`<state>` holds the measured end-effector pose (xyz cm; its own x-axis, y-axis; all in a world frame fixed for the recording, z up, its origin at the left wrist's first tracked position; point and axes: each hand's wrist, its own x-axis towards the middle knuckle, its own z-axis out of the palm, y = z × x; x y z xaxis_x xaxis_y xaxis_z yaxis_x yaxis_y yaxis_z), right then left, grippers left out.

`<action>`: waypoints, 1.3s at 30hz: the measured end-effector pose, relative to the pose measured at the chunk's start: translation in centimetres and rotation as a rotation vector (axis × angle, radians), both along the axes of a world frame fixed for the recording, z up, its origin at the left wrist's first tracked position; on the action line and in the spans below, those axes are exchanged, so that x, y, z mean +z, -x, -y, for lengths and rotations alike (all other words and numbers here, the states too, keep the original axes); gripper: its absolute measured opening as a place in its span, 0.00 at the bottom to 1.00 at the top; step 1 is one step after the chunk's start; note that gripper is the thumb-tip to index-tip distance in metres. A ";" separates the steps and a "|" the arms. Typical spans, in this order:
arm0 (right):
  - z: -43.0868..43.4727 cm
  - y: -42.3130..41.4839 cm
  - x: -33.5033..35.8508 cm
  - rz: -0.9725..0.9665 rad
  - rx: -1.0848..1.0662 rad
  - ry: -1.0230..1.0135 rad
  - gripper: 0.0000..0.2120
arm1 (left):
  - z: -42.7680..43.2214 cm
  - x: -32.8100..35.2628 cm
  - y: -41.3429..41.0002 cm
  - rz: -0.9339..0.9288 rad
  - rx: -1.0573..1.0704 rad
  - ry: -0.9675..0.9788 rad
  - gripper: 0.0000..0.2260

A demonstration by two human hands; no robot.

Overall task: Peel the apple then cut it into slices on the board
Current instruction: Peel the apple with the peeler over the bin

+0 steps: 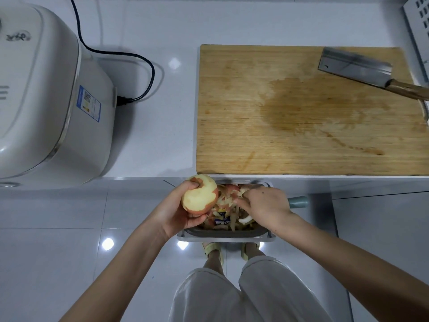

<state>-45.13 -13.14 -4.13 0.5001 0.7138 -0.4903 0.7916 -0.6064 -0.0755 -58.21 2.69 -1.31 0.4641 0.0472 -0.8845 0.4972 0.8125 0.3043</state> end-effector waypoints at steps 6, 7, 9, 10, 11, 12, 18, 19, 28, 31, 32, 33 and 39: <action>0.0 0.2 0.8 -0.038 0.046 0.135 0.30 | 0.1 -0.1 0.2 -0.009 -0.026 -0.013 0.24; 0.1 0.2 0.9 -0.058 0.057 0.145 0.35 | 0.1 -0.1 0.3 -0.012 -0.027 -0.012 0.25; 0.0 0.4 0.9 -0.082 0.034 0.134 0.38 | 0.2 -0.2 0.3 -0.014 -0.026 -0.006 0.26; -0.1 0.4 0.8 -0.100 0.015 0.114 0.38 | 0.2 -0.2 0.4 -0.016 -0.024 -0.007 0.26; 0.0 0.4 0.7 -0.114 -0.001 0.084 0.37 | 0.1 -0.2 0.4 -0.019 -0.024 -0.008 0.27; 0.1 0.5 0.5 -0.118 -0.019 0.034 0.35 | 0.1 -0.2 0.4 -0.020 -0.021 -0.006 0.27; -0.2 0.6 1.8 -0.052 -0.086 -0.565 0.15 | 0.1 -0.2 0.5 0.015 0.040 0.095 0.25; -0.5 0.8 2.0 -0.025 -0.046 -0.679 0.16 | 0.1 -0.3 0.5 0.026 0.045 0.112 0.24; -2.7 2.1 3.2 0.144 -0.012 -0.900 0.10 | 1.8 0.0 -0.3 0.118 0.065 0.002 0.09; -2.9 2.4 3.4 0.151 0.008 -0.898 0.11 | 2.3 -0.1 -0.4 0.126 0.064 -0.037 0.06; -2.9 2.4 3.4 0.141 0.004 -0.912 0.11 | 2.4 -0.1 -0.4 0.127 0.063 -0.048 0.06; -2.9 2.4 3.5 0.123 -0.009 -0.937 0.11 | 2.5 0.0 -0.4 0.126 0.063 -0.053 0.07; -2.4 2.5 3.7 -0.002 -0.056 -1.043 0.11 | 2.7 0.8 -0.4 0.165 0.093 0.040 0.08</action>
<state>-47.62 -10.72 -0.39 0.5457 0.7590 0.3551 0.7636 -0.2759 -0.5837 -57.84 -0.03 -0.52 0.5987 0.0630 -0.7985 0.3656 0.8655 0.3425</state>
